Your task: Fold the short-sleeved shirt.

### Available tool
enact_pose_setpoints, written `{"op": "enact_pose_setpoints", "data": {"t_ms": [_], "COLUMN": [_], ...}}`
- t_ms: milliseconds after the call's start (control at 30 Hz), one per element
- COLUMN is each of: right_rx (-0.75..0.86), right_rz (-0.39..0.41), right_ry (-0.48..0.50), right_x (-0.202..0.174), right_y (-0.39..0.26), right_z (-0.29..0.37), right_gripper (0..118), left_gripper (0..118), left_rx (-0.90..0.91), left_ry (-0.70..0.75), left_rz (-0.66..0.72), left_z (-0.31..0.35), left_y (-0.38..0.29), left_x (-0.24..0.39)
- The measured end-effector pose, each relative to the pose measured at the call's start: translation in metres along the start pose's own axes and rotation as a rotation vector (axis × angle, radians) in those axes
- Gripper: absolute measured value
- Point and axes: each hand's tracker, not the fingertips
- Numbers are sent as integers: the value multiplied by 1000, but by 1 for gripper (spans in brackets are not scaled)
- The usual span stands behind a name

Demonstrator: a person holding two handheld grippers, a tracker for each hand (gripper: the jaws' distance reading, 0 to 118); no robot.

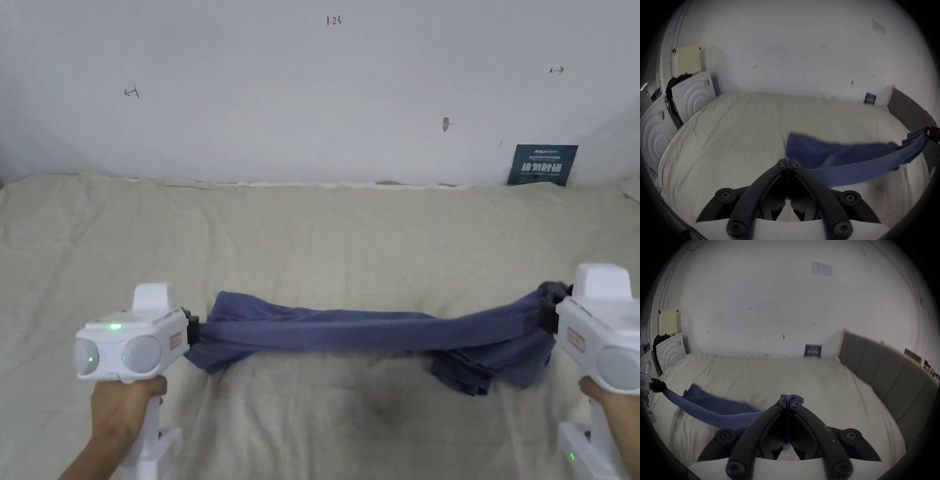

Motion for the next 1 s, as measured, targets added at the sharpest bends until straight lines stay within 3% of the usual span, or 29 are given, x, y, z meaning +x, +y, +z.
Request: {"op": "enact_pose_setpoints", "data": {"t_ms": [333,633,933,967,1000], "right_rx": [-175,-336,-485,-477,-479], "right_rz": [-68,-118,-150,-150,-147], "right_ry": [36,35,28,20,14], "right_x": [18,31,33,32,31], "right_y": [-146,-229,-284,-282,-278], "right_z": [83,163,162,163,164], "right_gripper": [5,5,5,6,10], "left_gripper": [3,3,4,6,18], "left_rx": [-158,-240,-311,-318,-319], "left_ry": [-7,14,48,54,60], "left_rz": [18,17,42,55,66], "left_z": [75,149,162,161,162], "left_y": [-144,-221,-262,-260,-259], "left_x": [-34,-53,-59,-58,-57]}}
